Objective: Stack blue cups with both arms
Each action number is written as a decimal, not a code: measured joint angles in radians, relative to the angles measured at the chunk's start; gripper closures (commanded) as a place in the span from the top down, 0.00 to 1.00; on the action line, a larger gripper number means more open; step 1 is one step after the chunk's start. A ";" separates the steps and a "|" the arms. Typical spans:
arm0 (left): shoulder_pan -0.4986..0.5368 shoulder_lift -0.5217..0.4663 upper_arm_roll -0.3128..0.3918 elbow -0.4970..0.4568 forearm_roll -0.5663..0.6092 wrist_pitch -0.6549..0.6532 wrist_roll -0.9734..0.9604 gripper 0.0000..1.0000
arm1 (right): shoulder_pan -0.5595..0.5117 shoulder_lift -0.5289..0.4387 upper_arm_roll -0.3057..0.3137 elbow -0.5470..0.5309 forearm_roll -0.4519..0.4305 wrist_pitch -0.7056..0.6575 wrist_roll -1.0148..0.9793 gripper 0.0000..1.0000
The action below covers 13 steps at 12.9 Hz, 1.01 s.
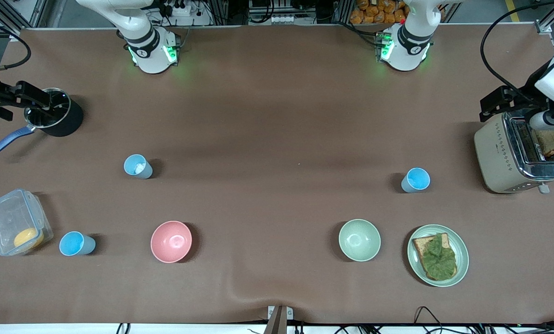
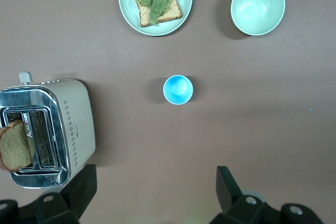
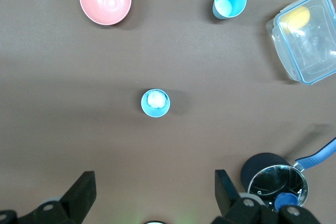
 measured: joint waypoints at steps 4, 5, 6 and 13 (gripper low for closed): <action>0.000 0.000 0.003 0.000 0.000 0.000 0.000 1.00 | 0.000 0.000 0.000 0.000 0.000 -0.004 0.000 1.00; 0.001 0.001 0.005 0.000 0.000 0.000 0.000 1.00 | 0.000 0.000 0.000 0.000 0.000 -0.004 0.000 1.00; 0.003 0.006 0.007 -0.001 0.000 0.000 0.000 1.00 | 0.000 0.000 0.000 0.000 0.000 -0.005 0.000 1.00; -0.003 0.113 0.000 -0.149 0.000 0.212 -0.004 1.00 | 0.000 0.001 0.000 0.000 0.000 -0.007 0.000 1.00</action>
